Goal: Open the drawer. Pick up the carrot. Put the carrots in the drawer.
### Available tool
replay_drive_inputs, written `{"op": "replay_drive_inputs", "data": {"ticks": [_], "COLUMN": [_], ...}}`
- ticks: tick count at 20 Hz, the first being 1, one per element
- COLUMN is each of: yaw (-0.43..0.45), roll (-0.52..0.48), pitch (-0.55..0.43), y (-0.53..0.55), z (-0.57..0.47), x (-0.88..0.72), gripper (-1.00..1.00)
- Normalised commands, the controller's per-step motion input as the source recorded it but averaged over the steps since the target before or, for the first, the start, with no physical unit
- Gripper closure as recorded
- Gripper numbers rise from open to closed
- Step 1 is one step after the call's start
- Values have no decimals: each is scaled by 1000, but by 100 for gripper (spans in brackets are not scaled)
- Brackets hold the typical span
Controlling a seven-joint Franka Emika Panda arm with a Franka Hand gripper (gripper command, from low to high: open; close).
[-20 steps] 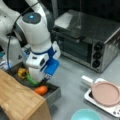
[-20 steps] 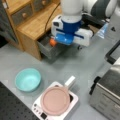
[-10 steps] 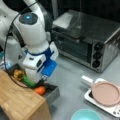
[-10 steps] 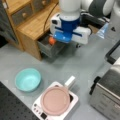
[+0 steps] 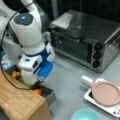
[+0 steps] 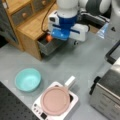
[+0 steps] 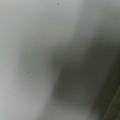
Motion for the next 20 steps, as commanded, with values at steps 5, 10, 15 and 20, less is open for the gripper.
{"op": "replay_drive_inputs", "data": {"ticks": [5, 10, 15, 20], "yaw": [142, 131, 139, 151], "roll": [-67, -67, -73, -63], "pitch": [-2, 5, 23, 39], "y": [-248, -243, -280, -255], "z": [-6, -2, 36, 50], "x": [-77, -84, -112, -109], "gripper": [-100, -100, -100, -100]}}
